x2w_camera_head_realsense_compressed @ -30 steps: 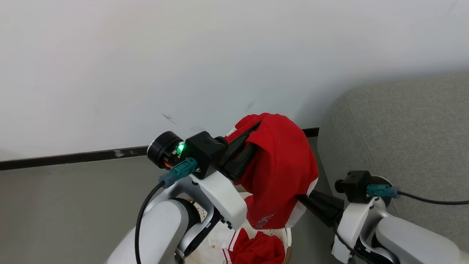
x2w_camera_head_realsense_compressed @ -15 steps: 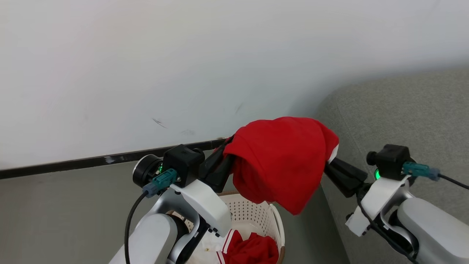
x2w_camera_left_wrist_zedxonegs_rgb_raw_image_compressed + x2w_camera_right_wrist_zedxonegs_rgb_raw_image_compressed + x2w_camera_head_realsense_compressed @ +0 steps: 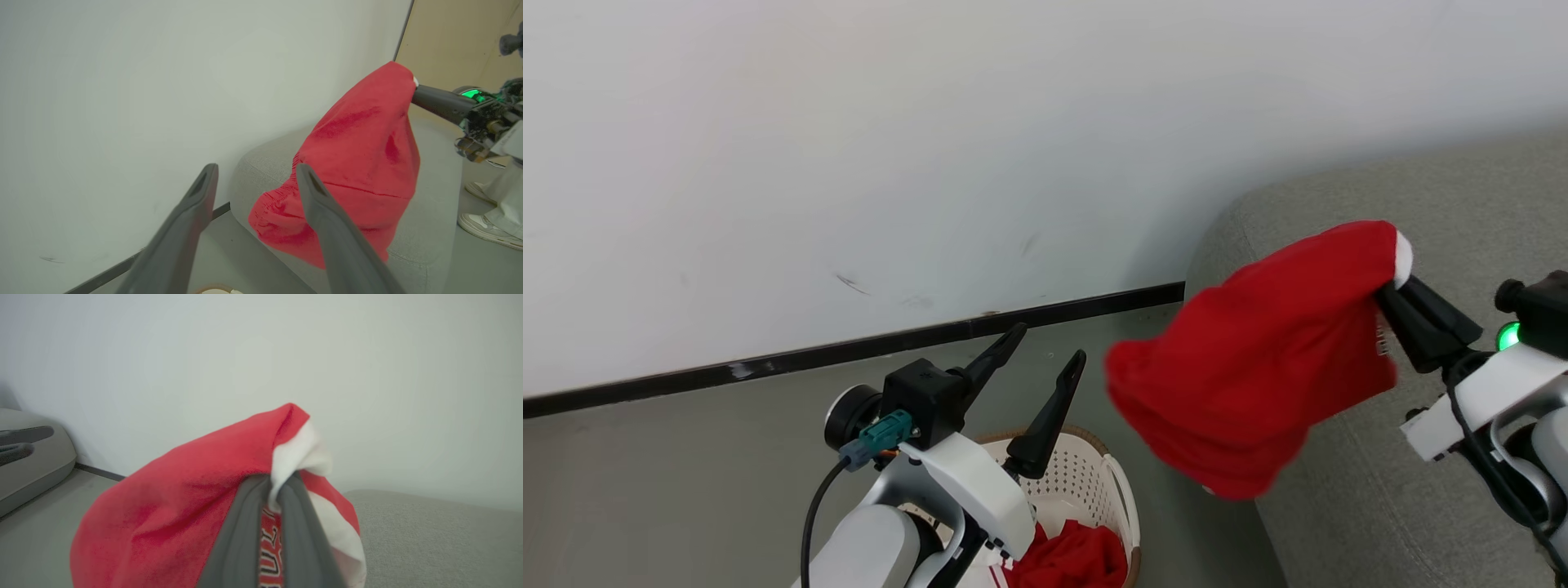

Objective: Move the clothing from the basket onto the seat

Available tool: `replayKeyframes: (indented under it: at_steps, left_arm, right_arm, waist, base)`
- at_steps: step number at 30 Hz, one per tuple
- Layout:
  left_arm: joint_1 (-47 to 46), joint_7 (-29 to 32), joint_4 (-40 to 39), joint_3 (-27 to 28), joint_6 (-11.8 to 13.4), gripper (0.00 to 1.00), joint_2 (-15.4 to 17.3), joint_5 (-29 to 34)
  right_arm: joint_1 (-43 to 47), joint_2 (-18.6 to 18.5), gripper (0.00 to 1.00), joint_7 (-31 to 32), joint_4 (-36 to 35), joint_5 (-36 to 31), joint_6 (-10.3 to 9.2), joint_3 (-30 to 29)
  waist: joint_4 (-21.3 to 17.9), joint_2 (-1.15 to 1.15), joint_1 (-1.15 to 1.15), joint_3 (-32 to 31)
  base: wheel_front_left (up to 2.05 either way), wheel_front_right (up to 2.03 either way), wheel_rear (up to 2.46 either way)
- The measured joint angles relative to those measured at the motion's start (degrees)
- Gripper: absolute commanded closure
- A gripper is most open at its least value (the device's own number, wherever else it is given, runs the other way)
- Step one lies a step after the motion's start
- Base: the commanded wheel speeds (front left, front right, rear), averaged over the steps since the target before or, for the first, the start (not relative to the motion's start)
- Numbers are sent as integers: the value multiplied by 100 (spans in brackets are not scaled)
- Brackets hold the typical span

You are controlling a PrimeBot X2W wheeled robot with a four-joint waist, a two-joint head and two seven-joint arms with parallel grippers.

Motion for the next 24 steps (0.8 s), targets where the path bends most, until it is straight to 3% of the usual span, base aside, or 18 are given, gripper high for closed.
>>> replayKeyframes:
  at_steps: [12, 24]
  left_arm:
    - [115, -293, 153, -143, -148, 0, -3, -94]
    - [137, -432, 253, -398, -253, 0, -5, -131]
  right_arm:
    - [834, -54, 100, 0, 11, -333, 0, -1100]
    - [1532, 115, 100, 0, -348, -630, -1, -2061]
  waist:
    - [-323, 0, 0, -8]
    - [-720, 0, -1, -25]
  base:
    - [0, 0, 0]
    - [0, 0, 0]
